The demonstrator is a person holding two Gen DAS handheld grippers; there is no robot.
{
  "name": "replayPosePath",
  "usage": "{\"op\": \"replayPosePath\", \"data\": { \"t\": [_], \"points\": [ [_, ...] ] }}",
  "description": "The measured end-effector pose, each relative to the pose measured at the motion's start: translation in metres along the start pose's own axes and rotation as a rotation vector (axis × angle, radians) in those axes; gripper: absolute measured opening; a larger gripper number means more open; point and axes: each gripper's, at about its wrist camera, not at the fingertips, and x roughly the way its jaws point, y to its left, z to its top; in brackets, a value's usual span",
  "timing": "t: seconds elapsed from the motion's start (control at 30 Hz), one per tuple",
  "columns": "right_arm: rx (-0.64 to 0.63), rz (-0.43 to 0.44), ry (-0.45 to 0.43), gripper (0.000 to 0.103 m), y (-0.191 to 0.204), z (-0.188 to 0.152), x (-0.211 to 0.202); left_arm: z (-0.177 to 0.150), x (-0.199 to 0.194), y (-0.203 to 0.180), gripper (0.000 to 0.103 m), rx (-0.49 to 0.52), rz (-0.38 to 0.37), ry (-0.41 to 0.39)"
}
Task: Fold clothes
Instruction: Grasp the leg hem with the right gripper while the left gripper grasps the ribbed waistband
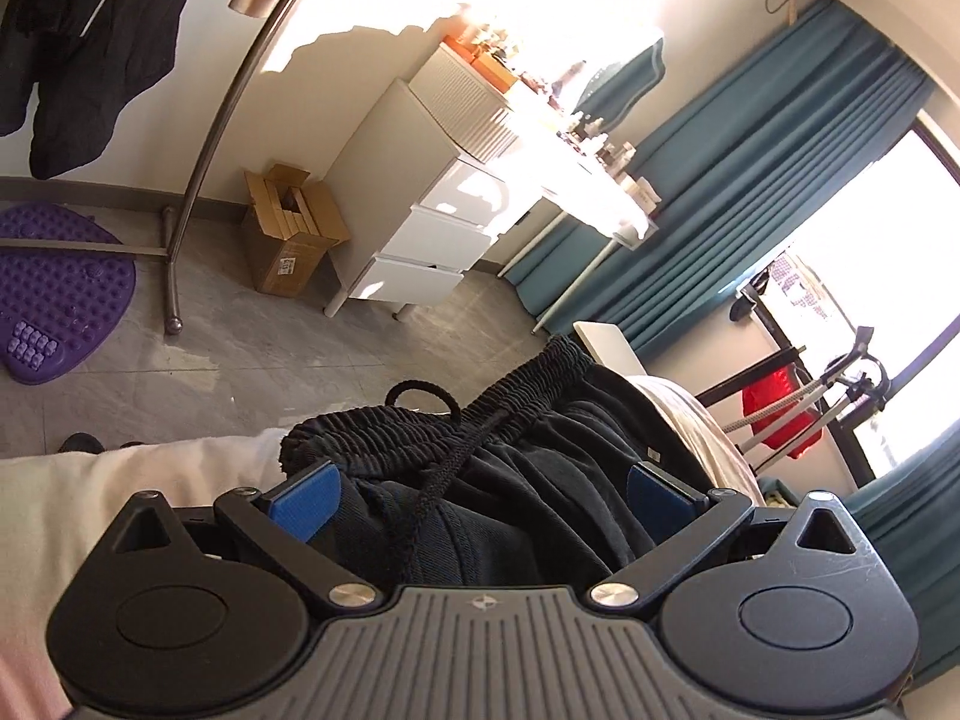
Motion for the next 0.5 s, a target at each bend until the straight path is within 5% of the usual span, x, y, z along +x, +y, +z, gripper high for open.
{"op": "replayPosePath", "data": {
  "t": [0.23,0.5],
  "points": [
    [0.116,0.036,0.095,0.014,-0.02,0.006,0.015,0.011,-0.009,0.053,0.103,-0.277,0.112,0.017],
    [0.206,0.128,0.137,0.014,-0.027,0.011,0.013,0.009,0.003,0.09,0.095,-0.419,0.047,0.119]
  ]
}}
